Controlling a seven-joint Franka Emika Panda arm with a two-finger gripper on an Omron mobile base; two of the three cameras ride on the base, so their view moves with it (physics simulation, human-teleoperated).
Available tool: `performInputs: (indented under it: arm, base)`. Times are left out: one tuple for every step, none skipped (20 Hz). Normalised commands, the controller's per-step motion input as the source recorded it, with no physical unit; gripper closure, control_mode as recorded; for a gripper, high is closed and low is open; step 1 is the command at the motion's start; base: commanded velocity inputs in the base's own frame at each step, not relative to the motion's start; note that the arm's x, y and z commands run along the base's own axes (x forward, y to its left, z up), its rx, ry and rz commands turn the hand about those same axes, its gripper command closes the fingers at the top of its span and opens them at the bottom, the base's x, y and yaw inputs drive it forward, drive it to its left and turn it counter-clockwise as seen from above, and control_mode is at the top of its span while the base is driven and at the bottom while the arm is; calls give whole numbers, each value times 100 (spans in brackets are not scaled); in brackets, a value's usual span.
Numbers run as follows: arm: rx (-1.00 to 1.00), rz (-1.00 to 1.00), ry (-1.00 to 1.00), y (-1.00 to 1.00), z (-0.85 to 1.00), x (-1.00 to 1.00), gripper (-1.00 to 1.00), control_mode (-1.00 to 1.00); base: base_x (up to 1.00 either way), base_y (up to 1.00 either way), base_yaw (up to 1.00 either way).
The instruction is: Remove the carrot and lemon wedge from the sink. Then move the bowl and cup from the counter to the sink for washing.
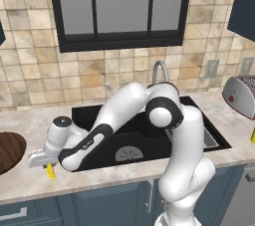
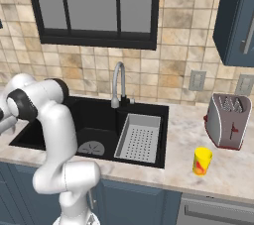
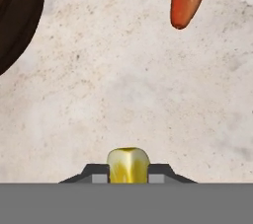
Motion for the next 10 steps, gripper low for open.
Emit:
performInputs:
  arm:
    - [0, 0, 0, 14, -9, 5, 100, -100]
    - [0, 0, 0, 12, -10, 5, 100, -100]
    - [0, 0, 0, 12, -9, 7, 100, -100]
    - [0, 0, 0, 12, -9, 8, 100, -100]
    - [0, 0, 0, 12, -9, 8, 100, -100]
    - [0, 0, 0, 12, -9, 8, 100, -100]
    - [0, 0, 0, 11, -11, 8, 100, -100]
    - [0, 0, 0, 10, -10, 6, 100, -100]
    - [0, 0, 0, 8, -11, 3, 100, -100]
    - [0, 0, 0, 6, -10, 0, 100, -100]
  base:
    - [0, 0, 0]
    - [0, 0, 0]
    - [0, 0, 0]
    - [0, 0, 0]
    - [0, 0, 0]
    - [0, 0, 0]
    - [0, 0, 0]
    - [0, 0, 0]
    - [0, 0, 0]
    - [0, 0, 0]
